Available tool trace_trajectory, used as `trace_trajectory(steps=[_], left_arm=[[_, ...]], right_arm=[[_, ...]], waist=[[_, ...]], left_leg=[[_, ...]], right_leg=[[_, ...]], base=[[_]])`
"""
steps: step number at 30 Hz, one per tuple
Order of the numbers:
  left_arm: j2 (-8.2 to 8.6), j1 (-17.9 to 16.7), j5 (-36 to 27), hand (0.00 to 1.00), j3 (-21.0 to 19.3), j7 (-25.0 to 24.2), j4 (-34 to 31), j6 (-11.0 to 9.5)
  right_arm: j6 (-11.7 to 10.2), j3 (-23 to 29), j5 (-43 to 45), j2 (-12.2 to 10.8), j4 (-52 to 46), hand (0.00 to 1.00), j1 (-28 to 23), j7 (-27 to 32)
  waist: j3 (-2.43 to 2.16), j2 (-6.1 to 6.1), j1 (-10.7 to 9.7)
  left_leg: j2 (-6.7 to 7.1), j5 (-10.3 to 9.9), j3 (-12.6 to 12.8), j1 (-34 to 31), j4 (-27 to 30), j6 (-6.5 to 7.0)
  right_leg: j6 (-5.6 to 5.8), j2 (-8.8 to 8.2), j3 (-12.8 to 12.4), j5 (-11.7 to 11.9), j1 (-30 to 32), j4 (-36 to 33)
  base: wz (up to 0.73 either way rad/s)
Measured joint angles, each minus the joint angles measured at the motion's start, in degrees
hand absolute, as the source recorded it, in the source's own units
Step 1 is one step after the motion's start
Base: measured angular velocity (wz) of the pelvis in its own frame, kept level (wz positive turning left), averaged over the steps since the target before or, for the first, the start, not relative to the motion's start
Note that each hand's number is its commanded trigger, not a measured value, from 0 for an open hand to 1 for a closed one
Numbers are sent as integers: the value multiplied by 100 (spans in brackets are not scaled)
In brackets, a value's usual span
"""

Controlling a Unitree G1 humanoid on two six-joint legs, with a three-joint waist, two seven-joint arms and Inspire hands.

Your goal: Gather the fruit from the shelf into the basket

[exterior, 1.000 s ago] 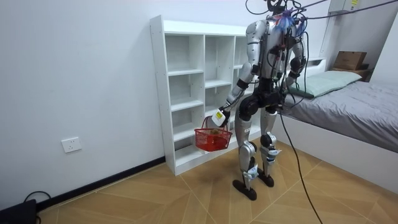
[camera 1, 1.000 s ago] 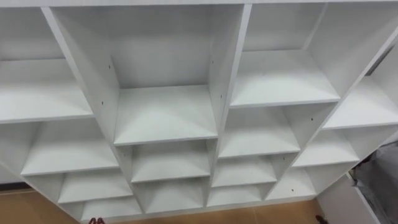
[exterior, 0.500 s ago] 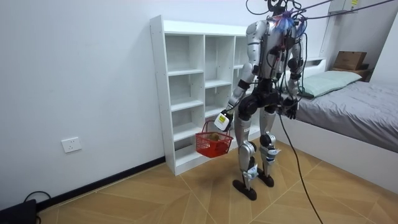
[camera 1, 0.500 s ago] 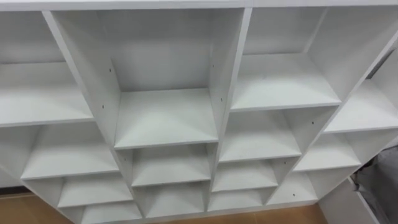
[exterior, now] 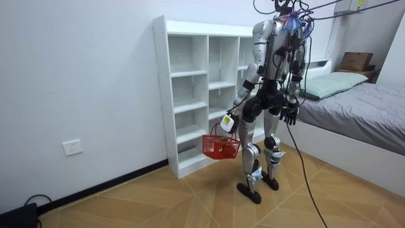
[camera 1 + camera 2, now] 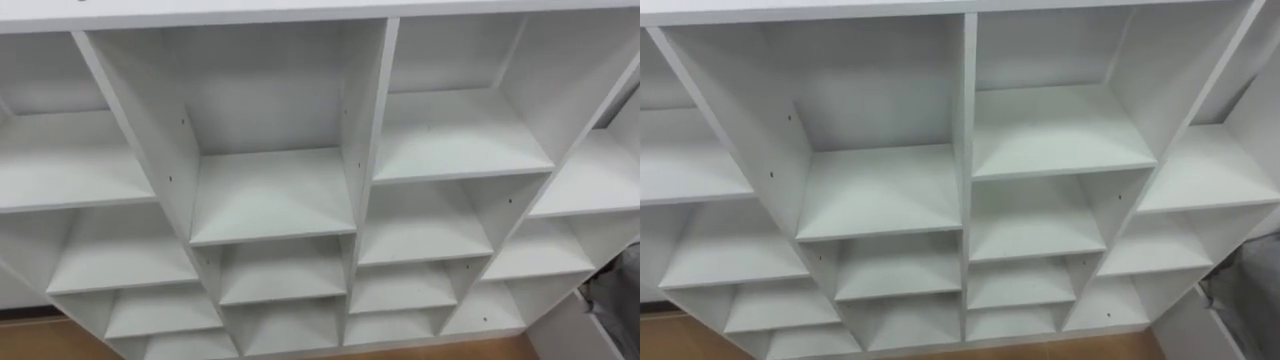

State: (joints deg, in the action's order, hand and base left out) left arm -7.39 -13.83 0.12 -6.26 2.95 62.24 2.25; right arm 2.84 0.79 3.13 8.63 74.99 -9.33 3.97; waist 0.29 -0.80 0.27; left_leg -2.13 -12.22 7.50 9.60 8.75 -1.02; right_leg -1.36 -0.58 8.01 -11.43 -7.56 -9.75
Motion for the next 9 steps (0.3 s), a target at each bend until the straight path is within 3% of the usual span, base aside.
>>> trace_trajectory(steps=[9], left_arm=[[4, 32, 70, 100, 72, -23, -27, 0]], right_arm=[[18, 42, 32, -5, -12, 0, 161, 16]], waist=[[1, 11, 0]], left_leg=[[2, 0, -10, -3, 3, 0]], right_leg=[[0, -1, 10, 0, 0, 3]], base=[[0]])
